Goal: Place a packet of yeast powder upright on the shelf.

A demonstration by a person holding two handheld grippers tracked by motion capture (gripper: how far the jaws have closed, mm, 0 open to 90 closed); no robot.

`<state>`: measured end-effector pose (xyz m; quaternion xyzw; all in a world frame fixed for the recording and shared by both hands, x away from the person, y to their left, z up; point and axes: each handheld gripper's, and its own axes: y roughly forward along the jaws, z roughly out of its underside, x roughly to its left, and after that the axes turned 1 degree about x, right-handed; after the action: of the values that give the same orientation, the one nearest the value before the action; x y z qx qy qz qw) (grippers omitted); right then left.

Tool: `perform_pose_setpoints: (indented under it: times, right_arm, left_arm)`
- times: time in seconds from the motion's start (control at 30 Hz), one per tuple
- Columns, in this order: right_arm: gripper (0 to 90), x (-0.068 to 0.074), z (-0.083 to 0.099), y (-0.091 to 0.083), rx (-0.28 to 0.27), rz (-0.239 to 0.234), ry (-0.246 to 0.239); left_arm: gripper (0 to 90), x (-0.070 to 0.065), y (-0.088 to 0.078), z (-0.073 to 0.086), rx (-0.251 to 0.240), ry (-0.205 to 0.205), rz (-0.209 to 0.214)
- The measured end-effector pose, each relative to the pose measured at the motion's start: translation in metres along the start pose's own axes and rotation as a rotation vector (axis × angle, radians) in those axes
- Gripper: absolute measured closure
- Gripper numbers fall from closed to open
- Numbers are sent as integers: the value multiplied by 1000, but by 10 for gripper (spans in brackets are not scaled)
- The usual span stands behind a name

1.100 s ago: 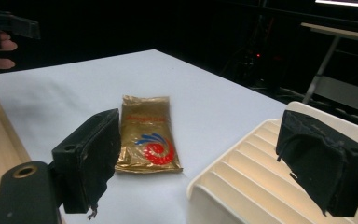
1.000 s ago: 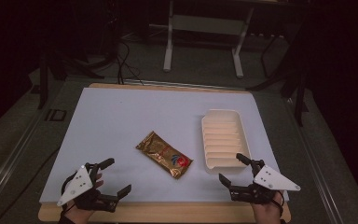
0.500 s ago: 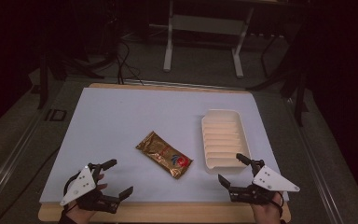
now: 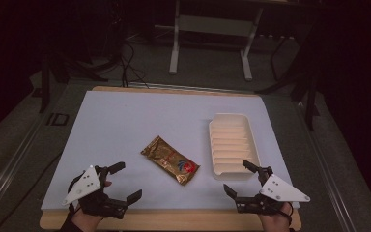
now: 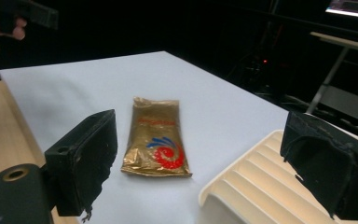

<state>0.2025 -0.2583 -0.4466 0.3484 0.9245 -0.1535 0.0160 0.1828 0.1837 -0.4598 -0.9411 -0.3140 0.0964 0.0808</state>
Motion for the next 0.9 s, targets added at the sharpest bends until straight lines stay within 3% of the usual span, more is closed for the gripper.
perform_pose_setpoints:
  times: [0.17, 0.33, 0.47, 0.57, 0.6, 0.67, 0.9]
  right_arm:
    - [102, 3, -2, 2, 6, -1, -7]
    - [102, 4, -4, 2, 5, -7, 3]
    - [102, 4, -4, 4, 10, 1, -2]
    - [102, 4, -3, 5, 15, 0, -2]
    - [103, 4, -3, 5, 14, -2, 0]
    - [102, 4, -3, 6, 15, 0, 3]
    - [103, 3, -3, 5, 11, 5, 2]
  left_arm:
    - [12, 7, 5, -12, -4, -11, -6]
    - [12, 16, 12, -22, 20, 6, -30]
    - [12, 29, 25, -32, 39, 1, -47]
    - [14, 34, 31, -34, 45, 2, -51]
    - [14, 35, 37, -36, 61, 29, -65]
    - [14, 37, 41, -37, 74, 35, -68]
    - [14, 51, 61, -36, 108, 18, -85]
